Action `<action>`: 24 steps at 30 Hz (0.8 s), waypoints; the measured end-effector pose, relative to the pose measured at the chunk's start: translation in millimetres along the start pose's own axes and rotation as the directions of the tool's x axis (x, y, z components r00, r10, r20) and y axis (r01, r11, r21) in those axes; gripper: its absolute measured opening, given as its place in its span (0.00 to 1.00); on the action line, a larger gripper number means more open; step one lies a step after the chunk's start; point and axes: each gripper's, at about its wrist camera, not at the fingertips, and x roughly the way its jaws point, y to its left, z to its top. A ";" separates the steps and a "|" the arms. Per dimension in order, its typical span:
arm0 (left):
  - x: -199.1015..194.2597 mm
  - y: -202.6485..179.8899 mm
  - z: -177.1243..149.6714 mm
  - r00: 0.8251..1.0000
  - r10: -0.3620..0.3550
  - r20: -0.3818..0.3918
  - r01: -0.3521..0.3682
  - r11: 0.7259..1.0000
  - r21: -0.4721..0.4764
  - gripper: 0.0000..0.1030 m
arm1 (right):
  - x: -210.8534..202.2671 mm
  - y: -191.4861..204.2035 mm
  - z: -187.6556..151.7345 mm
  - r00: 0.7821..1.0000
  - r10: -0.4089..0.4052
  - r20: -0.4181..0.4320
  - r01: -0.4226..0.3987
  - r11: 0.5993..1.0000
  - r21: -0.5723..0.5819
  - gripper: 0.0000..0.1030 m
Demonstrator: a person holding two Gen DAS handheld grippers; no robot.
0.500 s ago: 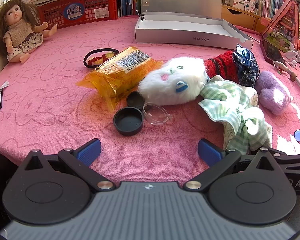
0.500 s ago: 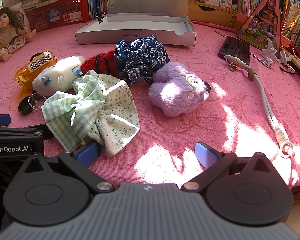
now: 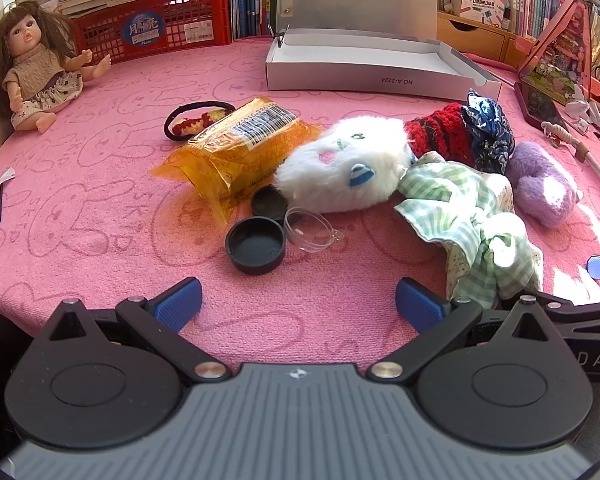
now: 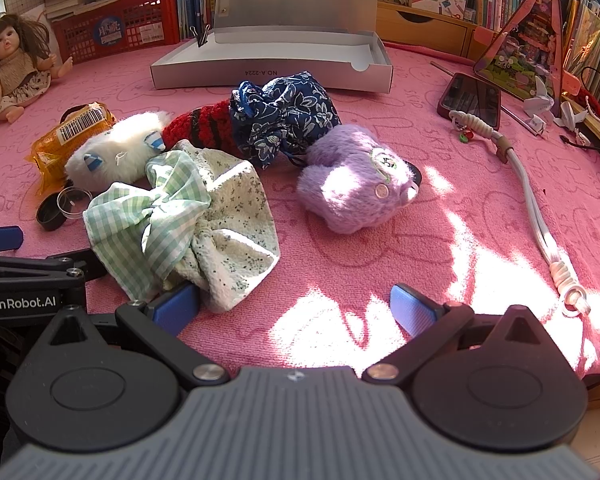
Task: Organize objects
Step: 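Move the right gripper toward the green gingham fabric bundle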
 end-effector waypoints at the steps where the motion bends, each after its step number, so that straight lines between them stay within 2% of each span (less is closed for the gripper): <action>1: -0.1 0.6 -1.1 1.000 -0.003 0.008 0.003 1.000 0.003 1.00 | -0.1 0.1 0.0 1.000 0.000 0.000 0.000 1.000 0.000 1.00; 16: -4.5 9.4 -6.4 0.997 -0.049 0.066 0.049 0.999 0.000 1.00 | -1.7 -0.8 -4.0 0.999 0.003 0.037 -0.003 1.000 0.004 1.00; 19: -12.7 12.7 -4.8 0.991 -0.070 0.113 0.072 0.997 -0.014 1.00 | -4.1 -3.8 -0.1 1.000 0.023 0.019 -0.024 0.999 0.030 1.00; 24: -20.2 14.2 -0.1 0.984 -0.062 0.169 0.058 0.998 0.026 1.00 | -12.7 -4.1 2.8 0.996 0.071 0.056 -0.074 0.996 0.049 0.99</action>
